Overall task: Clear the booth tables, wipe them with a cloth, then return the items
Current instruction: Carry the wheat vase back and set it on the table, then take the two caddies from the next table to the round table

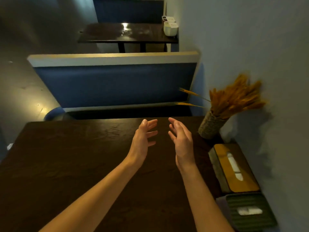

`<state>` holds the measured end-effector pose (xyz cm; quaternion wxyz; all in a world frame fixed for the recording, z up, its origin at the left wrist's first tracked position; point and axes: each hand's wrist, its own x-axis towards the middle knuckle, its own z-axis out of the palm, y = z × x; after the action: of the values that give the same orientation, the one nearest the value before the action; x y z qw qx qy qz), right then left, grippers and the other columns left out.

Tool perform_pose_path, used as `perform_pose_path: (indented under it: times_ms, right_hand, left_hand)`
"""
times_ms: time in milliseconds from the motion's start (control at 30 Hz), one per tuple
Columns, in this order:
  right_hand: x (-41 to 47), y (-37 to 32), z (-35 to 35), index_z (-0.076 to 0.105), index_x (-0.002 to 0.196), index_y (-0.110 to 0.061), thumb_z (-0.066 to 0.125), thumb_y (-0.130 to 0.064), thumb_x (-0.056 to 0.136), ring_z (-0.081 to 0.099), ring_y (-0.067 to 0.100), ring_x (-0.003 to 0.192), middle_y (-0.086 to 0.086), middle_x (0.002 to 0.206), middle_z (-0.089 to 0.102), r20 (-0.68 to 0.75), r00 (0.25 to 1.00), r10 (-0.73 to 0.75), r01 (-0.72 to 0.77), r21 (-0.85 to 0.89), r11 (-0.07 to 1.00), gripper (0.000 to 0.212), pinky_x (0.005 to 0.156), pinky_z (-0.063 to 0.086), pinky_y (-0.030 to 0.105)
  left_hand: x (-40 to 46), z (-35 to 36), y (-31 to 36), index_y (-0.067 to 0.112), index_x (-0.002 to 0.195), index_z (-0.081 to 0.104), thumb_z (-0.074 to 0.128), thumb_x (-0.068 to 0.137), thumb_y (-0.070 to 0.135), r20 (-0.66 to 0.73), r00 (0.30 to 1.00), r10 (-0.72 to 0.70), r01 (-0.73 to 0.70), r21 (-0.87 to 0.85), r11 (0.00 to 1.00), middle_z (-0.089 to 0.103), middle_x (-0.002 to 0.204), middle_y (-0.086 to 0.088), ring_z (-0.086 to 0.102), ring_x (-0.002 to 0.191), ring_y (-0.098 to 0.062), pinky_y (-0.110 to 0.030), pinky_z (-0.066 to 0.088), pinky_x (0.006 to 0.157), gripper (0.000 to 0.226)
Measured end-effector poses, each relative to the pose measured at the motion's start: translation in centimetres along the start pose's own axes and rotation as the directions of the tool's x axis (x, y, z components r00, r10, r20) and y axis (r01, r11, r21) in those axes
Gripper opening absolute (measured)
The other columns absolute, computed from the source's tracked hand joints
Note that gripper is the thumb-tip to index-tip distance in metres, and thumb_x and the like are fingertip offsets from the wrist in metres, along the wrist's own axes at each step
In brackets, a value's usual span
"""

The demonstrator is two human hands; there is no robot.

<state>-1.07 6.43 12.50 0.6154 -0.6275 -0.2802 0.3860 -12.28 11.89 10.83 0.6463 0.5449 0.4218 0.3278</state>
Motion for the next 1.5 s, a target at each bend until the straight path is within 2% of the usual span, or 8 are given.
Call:
perform_pose_path:
  times_ms: [367, 500, 633, 800, 1033, 1167, 1367, 1500]
  right_hand:
    - [-14.2, 1.5, 24.4, 0.062, 0.113, -0.040, 0.040, -0.036, 0.106, 0.056, 0.007, 0.124, -0.011, 0.130, 0.061, 0.212, 0.977, 0.027, -0.026, -0.008, 1.000, 0.023, 0.104, 0.049, 0.032]
    - [-18.0, 1.6, 31.5, 0.063, 0.118, -0.035, 0.042, -0.037, 0.106, 0.056, 0.008, 0.123, -0.010, 0.130, 0.062, 0.316, 0.948, 0.032, -0.033, -0.005, 0.999, 0.025, 0.102, 0.049, 0.032]
    - [-20.6, 1.7, 36.6, 0.064, 0.119, -0.035, 0.042, -0.036, 0.106, 0.058, 0.006, 0.119, -0.012, 0.127, 0.063, 0.425, 0.905, 0.018, -0.007, -0.028, 1.000, 0.025, 0.099, 0.049, 0.029]
    - [-22.8, 2.0, 41.5, 0.064, 0.119, -0.034, 0.042, -0.035, 0.106, 0.057, 0.005, 0.118, -0.012, 0.126, 0.063, 0.591, 0.806, 0.032, 0.001, -0.055, 0.998, 0.026, 0.099, 0.049, 0.029]
    - [-26.5, 3.1, 47.4, 0.064, 0.107, -0.039, 0.046, -0.035, 0.105, 0.059, 0.009, 0.117, -0.013, 0.122, 0.063, 0.749, 0.660, 0.062, -0.018, -0.067, 0.998, 0.019, 0.101, 0.051, 0.034]
    - [-29.8, 4.3, 51.0, 0.066, 0.121, -0.027, 0.046, -0.035, 0.105, 0.060, 0.009, 0.115, -0.010, 0.123, 0.063, 0.832, 0.545, 0.099, -0.018, -0.107, 0.994, 0.027, 0.101, 0.053, 0.034]
    - [-35.2, 6.3, 57.3, 0.068, 0.118, -0.027, 0.052, -0.037, 0.103, 0.062, 0.010, 0.113, -0.011, 0.121, 0.064, 0.907, 0.393, 0.153, -0.037, -0.151, 0.988, 0.024, 0.096, 0.055, 0.031]
    - [-38.4, 7.5, 62.4, 0.069, 0.114, -0.030, 0.052, -0.038, 0.103, 0.062, 0.007, 0.110, -0.015, 0.118, 0.065, 0.930, 0.335, 0.152, -0.008, -0.159, 0.987, 0.022, 0.089, 0.057, 0.025]
  left_hand:
    - [-14.6, -27.6, 1.7, 0.031, 0.136, 0.059, 0.022, 0.090, 0.068, -0.252, 0.967, 0.038, -0.055, -0.059, 0.997, 0.063, 0.135, 0.011, 0.063, 0.119, -0.010, -0.040, 0.050, 0.098, 0.070]
    - [-18.7, -34.6, 2.2, 0.028, 0.135, 0.059, 0.019, 0.104, 0.060, -0.365, 0.931, 0.016, -0.059, -0.107, 0.992, 0.065, 0.132, 0.009, 0.064, 0.117, -0.011, -0.045, 0.049, 0.104, 0.060]
    - [-21.9, -39.0, 2.9, 0.029, 0.130, 0.061, 0.017, 0.106, 0.053, -0.483, 0.875, 0.020, -0.096, -0.132, 0.987, 0.067, 0.128, 0.011, 0.065, 0.116, -0.012, -0.046, 0.049, 0.104, 0.056]
    - [-25.6, -42.9, 2.7, 0.026, 0.132, 0.061, 0.017, 0.107, 0.052, -0.630, 0.777, 0.008, -0.116, -0.131, 0.985, 0.065, 0.133, 0.006, 0.065, 0.117, -0.012, -0.048, 0.050, 0.103, 0.057]
    - [-32.2, -46.4, 1.3, 0.028, 0.131, 0.060, 0.019, 0.105, 0.053, -0.815, 0.580, -0.016, -0.131, -0.113, 0.985, 0.062, 0.135, 0.006, 0.063, 0.119, -0.015, -0.046, 0.052, 0.104, 0.055]
    - [-36.1, -48.5, 0.8, 0.025, 0.131, 0.060, 0.018, 0.107, 0.050, -0.897, 0.440, -0.026, -0.154, -0.104, 0.983, 0.063, 0.133, 0.004, 0.065, 0.117, -0.016, -0.047, 0.052, 0.103, 0.054]
    - [-42.0, -52.6, -0.4, 0.024, 0.130, 0.061, 0.024, 0.103, 0.058, -0.964, 0.260, -0.054, -0.177, -0.103, 0.979, 0.065, 0.131, 0.004, 0.066, 0.115, -0.016, -0.043, 0.055, 0.099, 0.057]
    - [-44.4, -57.3, -1.5, 0.026, 0.128, 0.062, 0.019, 0.107, 0.049, -0.979, 0.191, -0.071, -0.193, -0.108, 0.975, 0.066, 0.130, 0.004, 0.067, 0.113, -0.015, -0.042, 0.055, 0.097, 0.053]
